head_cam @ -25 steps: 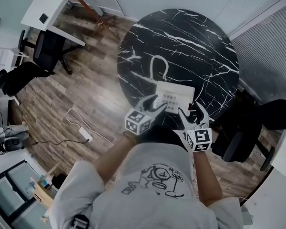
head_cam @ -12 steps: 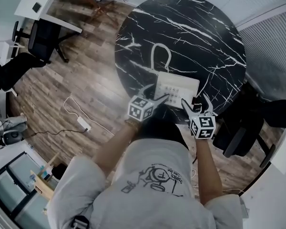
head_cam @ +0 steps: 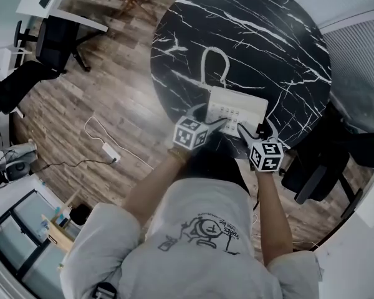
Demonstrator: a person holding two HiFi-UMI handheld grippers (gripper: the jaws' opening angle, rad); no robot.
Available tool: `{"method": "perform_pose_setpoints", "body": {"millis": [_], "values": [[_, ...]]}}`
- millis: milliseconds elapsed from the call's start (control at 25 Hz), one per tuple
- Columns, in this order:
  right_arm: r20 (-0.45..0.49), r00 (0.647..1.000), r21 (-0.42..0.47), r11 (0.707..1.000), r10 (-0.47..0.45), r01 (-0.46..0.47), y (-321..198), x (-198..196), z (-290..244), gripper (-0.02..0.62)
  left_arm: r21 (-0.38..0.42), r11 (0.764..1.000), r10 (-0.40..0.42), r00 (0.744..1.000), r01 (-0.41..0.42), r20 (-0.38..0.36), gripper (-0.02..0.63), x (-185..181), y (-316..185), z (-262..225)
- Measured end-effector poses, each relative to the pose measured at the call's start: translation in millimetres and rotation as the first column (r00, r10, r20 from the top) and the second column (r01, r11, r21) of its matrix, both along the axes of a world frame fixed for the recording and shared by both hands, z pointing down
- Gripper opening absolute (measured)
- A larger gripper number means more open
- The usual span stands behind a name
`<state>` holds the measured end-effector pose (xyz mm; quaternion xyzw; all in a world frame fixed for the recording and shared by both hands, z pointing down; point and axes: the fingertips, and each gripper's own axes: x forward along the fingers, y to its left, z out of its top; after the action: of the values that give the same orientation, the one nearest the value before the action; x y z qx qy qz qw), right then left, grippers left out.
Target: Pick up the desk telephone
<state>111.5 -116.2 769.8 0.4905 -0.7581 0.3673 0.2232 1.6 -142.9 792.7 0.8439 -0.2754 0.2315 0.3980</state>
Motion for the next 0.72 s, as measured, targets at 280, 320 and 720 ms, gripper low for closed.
{"method": "perform_pose_setpoints", "body": {"millis": [280, 320, 720], "values": [[0.006, 1.0, -0.034, 0.999, -0.009, 0.01, 1, 0, 18, 0.43, 0.001, 1.0, -0.022, 1.0, 0.022, 0.02, 0.371, 1, -3, 7], [0.011, 1.0, -0.033, 0.999, -0.009, 0.009, 1, -1, 19, 0.423, 0.001, 1.0, -0.024, 0.999, 0.024, 0.023, 0.367, 1, -3, 7], [0.031, 0.999, -0.03, 0.999, 0.033, -0.032, 1, -2, 19, 0.405, 0.013, 0.999, -0.045, 0.998, 0.044, 0.039, 0.354, 1, -2, 7]]}}
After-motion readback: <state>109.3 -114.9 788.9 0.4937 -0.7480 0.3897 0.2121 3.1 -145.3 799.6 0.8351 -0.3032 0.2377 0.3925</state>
